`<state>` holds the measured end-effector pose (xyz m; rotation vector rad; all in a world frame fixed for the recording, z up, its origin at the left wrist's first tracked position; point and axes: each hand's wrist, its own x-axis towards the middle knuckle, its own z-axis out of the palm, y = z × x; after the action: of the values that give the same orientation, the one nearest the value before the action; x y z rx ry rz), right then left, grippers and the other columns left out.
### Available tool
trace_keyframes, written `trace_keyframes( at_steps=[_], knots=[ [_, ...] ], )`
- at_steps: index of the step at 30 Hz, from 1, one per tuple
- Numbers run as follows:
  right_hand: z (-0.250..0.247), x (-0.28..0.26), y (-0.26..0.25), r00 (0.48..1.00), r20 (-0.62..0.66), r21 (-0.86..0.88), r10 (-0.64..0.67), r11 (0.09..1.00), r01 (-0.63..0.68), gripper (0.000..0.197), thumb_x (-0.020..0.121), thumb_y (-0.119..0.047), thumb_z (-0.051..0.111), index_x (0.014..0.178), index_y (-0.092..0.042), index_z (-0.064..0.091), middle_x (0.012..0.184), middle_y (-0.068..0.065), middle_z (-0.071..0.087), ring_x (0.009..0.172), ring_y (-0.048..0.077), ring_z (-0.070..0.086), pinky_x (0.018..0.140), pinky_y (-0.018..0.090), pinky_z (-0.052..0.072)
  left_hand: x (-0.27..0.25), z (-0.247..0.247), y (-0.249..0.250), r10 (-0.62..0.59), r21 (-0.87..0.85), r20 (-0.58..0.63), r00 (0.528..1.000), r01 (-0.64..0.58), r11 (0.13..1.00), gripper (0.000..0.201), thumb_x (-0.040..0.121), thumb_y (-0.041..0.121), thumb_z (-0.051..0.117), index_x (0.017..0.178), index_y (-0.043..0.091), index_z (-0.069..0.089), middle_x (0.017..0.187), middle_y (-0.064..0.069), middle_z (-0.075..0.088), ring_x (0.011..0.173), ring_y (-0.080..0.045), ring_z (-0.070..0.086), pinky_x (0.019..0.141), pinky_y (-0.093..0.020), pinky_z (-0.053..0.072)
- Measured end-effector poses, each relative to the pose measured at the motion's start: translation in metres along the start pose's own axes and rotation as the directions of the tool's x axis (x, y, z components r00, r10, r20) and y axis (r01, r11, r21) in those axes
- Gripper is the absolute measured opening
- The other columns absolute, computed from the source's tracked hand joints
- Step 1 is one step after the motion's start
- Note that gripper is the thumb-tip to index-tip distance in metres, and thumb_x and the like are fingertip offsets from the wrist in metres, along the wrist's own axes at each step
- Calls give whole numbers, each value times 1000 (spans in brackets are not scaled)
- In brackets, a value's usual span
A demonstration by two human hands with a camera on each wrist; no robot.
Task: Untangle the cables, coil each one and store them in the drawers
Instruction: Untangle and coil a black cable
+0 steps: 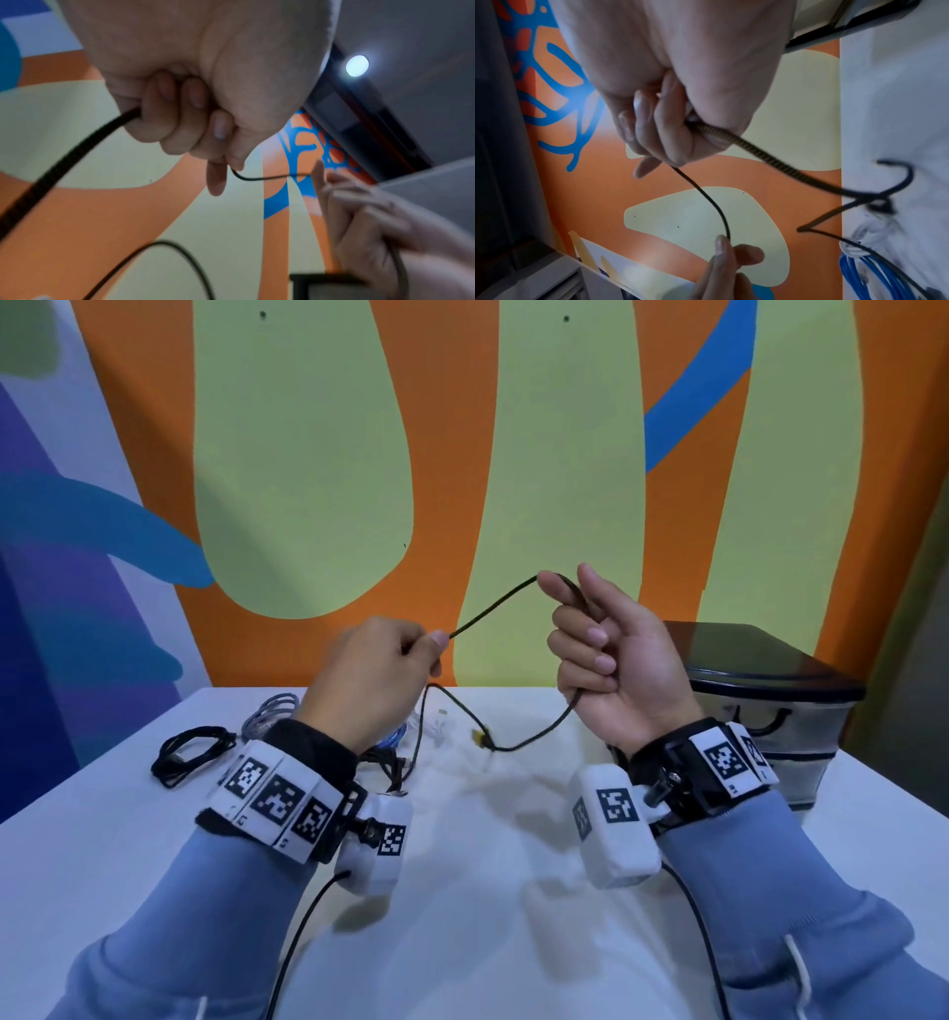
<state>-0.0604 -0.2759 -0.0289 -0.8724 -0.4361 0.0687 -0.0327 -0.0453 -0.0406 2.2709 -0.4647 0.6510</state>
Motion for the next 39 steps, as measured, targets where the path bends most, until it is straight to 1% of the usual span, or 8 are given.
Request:
trace_keyframes(
  at_steps=[5, 11, 18, 22, 25, 31, 35, 39],
  knots=[
    [-1, 1, 0, 998, -20, 4, -67, 998, 67, 33, 107, -36, 50, 108, -12, 73, 54, -10, 31, 37, 6, 26, 30, 15, 16, -1, 6, 0, -45, 197, 187, 981, 7, 980, 45, 105, 47, 59, 78, 16, 77, 39, 7, 37, 44, -18, 38, 51, -30, 26],
    [0, 4, 10, 982, -86, -106, -168, 982, 159, 43, 110, -34, 45, 140, -7, 60, 71, -7, 43, 48, 5, 29, 37, 17, 20, -19, 12, 24, 99, 30, 559, 823, -139, 990, 33, 100, 49, 67, 82, 25, 79, 47, 7, 39, 46, -12, 33, 50, -27, 29],
    [7, 8, 32, 958, -129, -531, -256, 834, 151, 34, 113, -30, 44, 130, -11, 66, 85, 14, 76, 69, 18, 69, 64, 26, 58, -36, 12, 56, 430, -329, 586, 687, -283, 901, 26, 106, 33, 64, 95, 13, 77, 61, 6, 52, 66, -11, 50, 65, -27, 44],
    [4, 3, 34, 986, 5, -676, -164, 727, 124, 24, 102, -34, 64, 98, -16, 79, 79, 28, 69, 49, 23, 59, 49, 24, 45, -26, -11, 52, 478, -591, 278, 833, -244, 769, 27, 108, 20, 56, 93, 10, 76, 60, 2, 60, 58, -16, 41, 54, -22, 35],
    [4, 3, 31, 995, 11, -589, -99, 804, 86, 33, 102, -33, 58, 98, -8, 79, 59, 22, 53, 30, 11, 26, 36, 19, 20, -12, -17, 37, 243, -707, 47, 969, -140, 693, 30, 108, 22, 55, 88, 6, 71, 55, 7, 33, 48, -9, 24, 45, -19, 21],
    [11, 0, 25, 991, 119, -261, 59, 965, -27, 35, 104, -31, 48, 106, -6, 72, 46, -5, 38, 31, 4, 22, 43, 24, 10, 2, 5, 8, -10, -494, -168, 986, -76, 866, 31, 103, 37, 67, 85, 13, 73, 55, 14, 59, 50, 0, 46, 54, -21, 36],
    [9, 4, 27, 997, 49, -119, -54, 991, 59, 43, 111, -22, 39, 142, 5, 53, 68, -2, 50, 46, 7, 38, 53, 20, 32, -11, 23, 20, 125, -102, 192, 973, -107, 989, 25, 105, 40, 61, 89, 27, 75, 53, 4, 50, 48, -12, 40, 52, -33, 29],
    [3, 12, 32, 964, -161, -237, -211, 957, 169, 35, 112, -14, 39, 139, 6, 49, 74, 5, 68, 60, 16, 62, 60, 23, 50, -23, 24, 36, 208, -27, 429, 879, -218, 976, 35, 102, 34, 66, 76, 9, 65, 61, -10, 54, 55, -14, 42, 56, -35, 34]
  ],
)
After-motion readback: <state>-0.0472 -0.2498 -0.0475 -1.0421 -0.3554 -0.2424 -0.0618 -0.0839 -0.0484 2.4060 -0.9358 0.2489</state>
